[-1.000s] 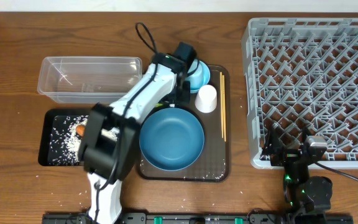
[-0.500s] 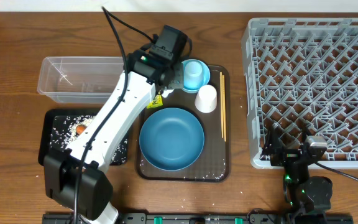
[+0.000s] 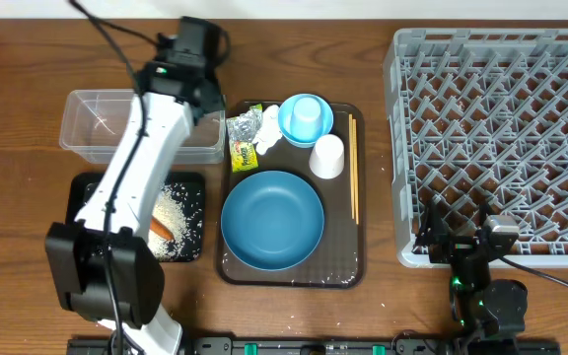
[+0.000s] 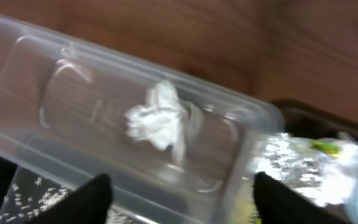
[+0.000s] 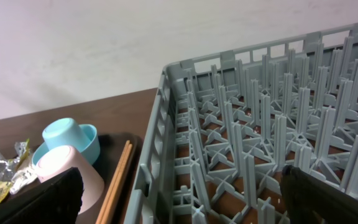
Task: Sort waste into correct bins and load items into the dishwasher rack
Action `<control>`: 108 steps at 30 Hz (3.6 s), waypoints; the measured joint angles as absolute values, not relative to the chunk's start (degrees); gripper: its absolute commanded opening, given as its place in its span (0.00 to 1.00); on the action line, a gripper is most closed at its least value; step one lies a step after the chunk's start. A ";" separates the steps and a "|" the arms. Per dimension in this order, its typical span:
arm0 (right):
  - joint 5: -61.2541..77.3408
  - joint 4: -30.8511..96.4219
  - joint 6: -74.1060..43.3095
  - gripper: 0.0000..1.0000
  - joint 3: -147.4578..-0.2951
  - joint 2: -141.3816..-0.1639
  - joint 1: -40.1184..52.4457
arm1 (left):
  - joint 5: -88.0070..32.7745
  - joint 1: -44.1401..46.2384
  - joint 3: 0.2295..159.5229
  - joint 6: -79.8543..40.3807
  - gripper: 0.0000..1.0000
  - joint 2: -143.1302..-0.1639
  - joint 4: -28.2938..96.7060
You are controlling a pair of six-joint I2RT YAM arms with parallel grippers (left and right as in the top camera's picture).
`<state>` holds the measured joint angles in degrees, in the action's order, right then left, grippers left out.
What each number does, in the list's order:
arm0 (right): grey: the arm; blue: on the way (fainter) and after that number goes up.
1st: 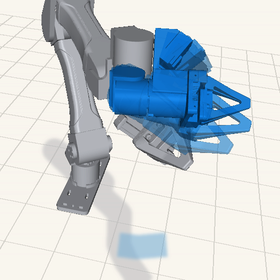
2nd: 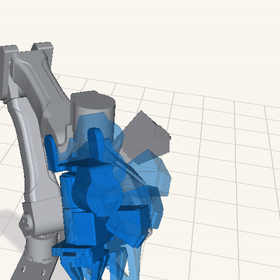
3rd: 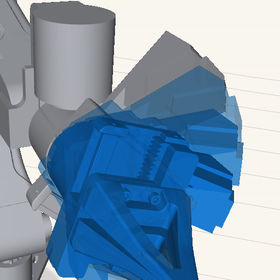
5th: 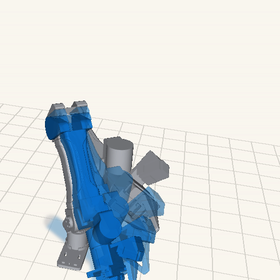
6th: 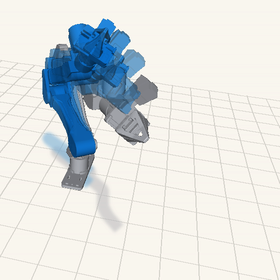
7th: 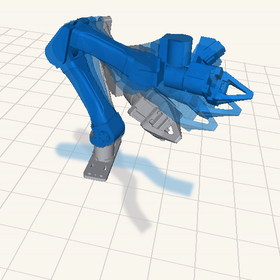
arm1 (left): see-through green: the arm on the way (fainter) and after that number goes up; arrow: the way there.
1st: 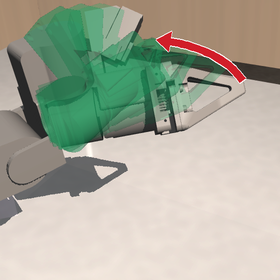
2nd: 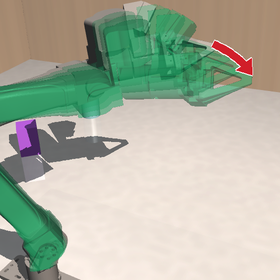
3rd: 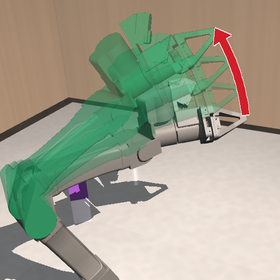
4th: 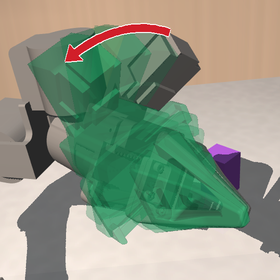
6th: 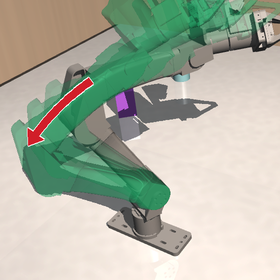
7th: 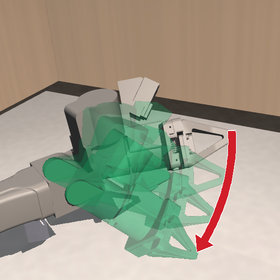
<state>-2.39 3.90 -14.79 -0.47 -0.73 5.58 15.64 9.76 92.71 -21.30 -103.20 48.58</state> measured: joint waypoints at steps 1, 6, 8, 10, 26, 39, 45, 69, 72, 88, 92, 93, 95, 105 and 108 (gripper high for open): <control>-2.39 3.90 -14.79 0.99 -0.47 -0.73 5.58 | 14.52 9.08 92.71 -21.37 0.79 -103.20 49.04; -2.39 3.90 -14.79 0.99 -0.47 -0.73 5.58 | 6.07 8.78 92.71 -21.23 0.73 -103.22 50.74; -2.39 3.90 -14.79 0.99 -0.47 -0.73 5.58 | 1.58 9.61 92.71 -20.93 0.70 -103.22 50.76; -2.39 3.90 -14.79 0.99 -0.47 -0.73 5.58 | -1.72 11.31 92.66 -20.60 0.64 -103.22 50.76; -2.39 3.90 -14.79 0.99 -0.47 -0.73 5.58 | -1.58 22.59 75.44 -19.44 0.58 -103.44 32.23; -2.37 3.90 -14.79 0.99 -0.47 -0.71 5.58 | 2.39 22.55 73.89 -18.57 0.59 -108.90 20.71; -2.39 3.90 -14.79 0.99 -0.47 -0.73 5.58 | 6.02 22.55 73.87 -18.13 0.59 -111.74 17.50; -2.39 3.90 -14.79 0.99 -0.47 -0.73 5.58 | 10.55 21.32 73.87 -18.20 0.23 -115.70 12.38; -2.39 3.90 -14.79 0.99 -0.47 -0.73 5.58 | 9.85 21.32 73.87 -18.06 0.12 -115.72 12.43; -2.39 3.90 -14.79 0.99 -0.47 -0.73 5.58 | 3.33 28.23 73.87 -20.62 0.06 -115.70 12.75; -2.39 3.90 -14.79 0.99 -0.47 -0.73 5.58 | 2.90 30.81 73.87 -20.80 0.06 -115.70 12.47; -2.39 3.90 -14.79 0.99 -0.47 -0.73 5.58 | 2.87 31.03 73.87 -20.82 0.06 -115.72 12.34; -2.39 3.90 -14.79 0.99 -0.47 -0.73 5.58 | 2.83 31.14 73.87 -20.99 0.06 -115.72 12.14; -2.39 3.90 -14.79 0.99 -0.47 -0.73 5.58 | 6.68 30.79 73.87 -21.19 0.06 -114.93 14.09; -2.39 3.90 -14.79 0.99 -0.47 -0.73 5.58 | 9.96 30.17 73.78 -21.19 0.06 -111.87 16.01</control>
